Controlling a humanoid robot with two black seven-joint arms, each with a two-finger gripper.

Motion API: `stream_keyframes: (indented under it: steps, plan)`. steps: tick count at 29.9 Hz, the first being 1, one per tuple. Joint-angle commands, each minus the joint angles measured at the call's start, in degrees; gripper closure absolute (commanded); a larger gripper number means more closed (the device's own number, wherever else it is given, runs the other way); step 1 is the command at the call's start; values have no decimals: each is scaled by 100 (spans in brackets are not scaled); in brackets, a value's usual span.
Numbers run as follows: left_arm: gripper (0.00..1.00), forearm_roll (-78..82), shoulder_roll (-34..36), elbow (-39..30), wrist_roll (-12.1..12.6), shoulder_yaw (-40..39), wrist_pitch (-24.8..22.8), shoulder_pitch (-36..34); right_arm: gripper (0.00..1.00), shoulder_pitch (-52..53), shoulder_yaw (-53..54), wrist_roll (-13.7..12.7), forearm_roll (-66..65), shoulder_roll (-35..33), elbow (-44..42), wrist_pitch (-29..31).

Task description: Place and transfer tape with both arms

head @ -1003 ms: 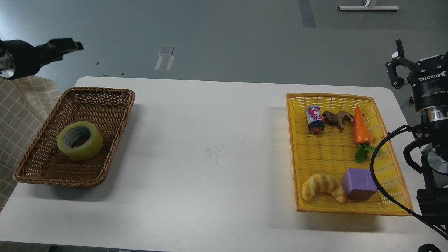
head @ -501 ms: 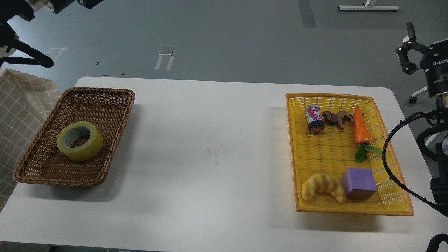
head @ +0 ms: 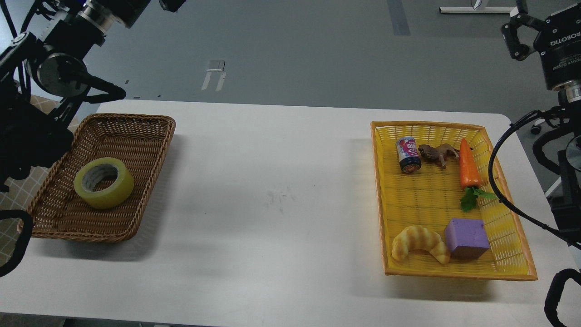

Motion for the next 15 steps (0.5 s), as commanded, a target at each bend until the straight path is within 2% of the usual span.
stream_keyframes:
  steps: [1, 5, 15]
  plan:
    - [2, 0, -156, -167, 8, -202, 0, 320, 0, 250, -231, 1, -6, 7, -274, 0]
    - [2, 0, -165, -325, 8, -377, 0, 662, 0, 478, -573, 1, 3, 16, -564, 0]
    - [2, -9, -200, -282, -18, -554, 0, 1094, 0, 417, -908, 1, 3, 51, -564, 0]
